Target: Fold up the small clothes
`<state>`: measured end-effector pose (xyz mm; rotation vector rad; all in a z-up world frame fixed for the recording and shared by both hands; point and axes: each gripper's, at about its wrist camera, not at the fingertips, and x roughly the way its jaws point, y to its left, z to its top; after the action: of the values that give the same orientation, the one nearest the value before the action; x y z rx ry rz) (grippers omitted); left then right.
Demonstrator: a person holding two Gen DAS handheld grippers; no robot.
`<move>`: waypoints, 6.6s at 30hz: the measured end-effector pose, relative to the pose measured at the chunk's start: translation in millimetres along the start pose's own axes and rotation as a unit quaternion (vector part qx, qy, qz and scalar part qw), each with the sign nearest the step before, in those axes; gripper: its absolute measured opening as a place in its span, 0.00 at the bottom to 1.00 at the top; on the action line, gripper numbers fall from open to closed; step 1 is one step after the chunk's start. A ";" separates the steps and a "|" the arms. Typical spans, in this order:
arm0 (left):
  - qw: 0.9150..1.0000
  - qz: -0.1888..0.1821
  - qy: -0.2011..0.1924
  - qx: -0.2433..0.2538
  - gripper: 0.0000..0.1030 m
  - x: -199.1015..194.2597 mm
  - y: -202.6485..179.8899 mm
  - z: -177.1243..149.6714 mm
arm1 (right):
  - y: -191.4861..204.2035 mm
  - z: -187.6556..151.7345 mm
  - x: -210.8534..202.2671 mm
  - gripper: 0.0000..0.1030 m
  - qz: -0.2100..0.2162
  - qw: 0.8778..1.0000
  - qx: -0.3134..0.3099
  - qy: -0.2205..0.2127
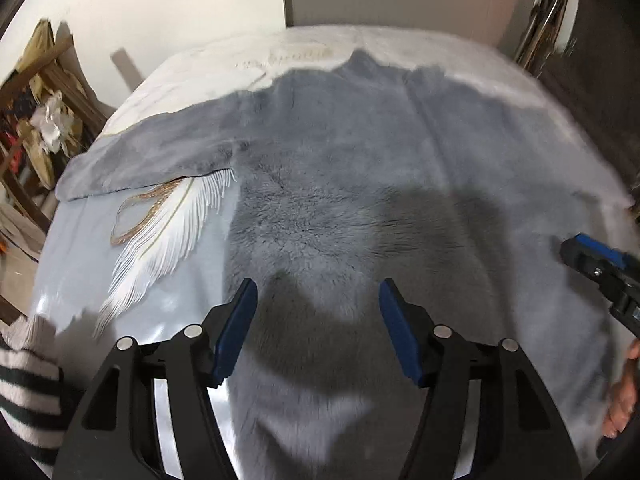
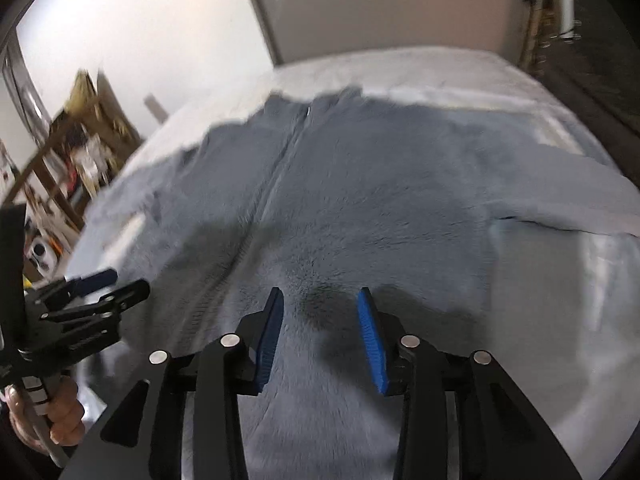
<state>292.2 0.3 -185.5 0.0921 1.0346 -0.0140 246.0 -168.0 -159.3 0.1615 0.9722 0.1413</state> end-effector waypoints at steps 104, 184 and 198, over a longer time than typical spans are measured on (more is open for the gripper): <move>0.980 0.048 -0.011 -0.191 0.96 71.4 50.6 61.0 | -139.6 116.1 -82.0 0.10 -0.038 0.929 0.271 -0.248; 0.980 0.050 -0.010 -0.191 0.96 72.5 53.2 61.8 | 24.2 127.1 47.7 0.11 0.108 0.983 0.121 -0.081; 0.978 -0.011 -0.001 -0.206 0.96 61.8 64.5 61.5 | -20.1 94.0 -10.5 0.46 0.096 0.985 0.097 -0.108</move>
<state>380.1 61.5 -202.9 -0.2974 1.0170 0.1792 319.1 -196.5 -102.8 0.4408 0.7523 0.2018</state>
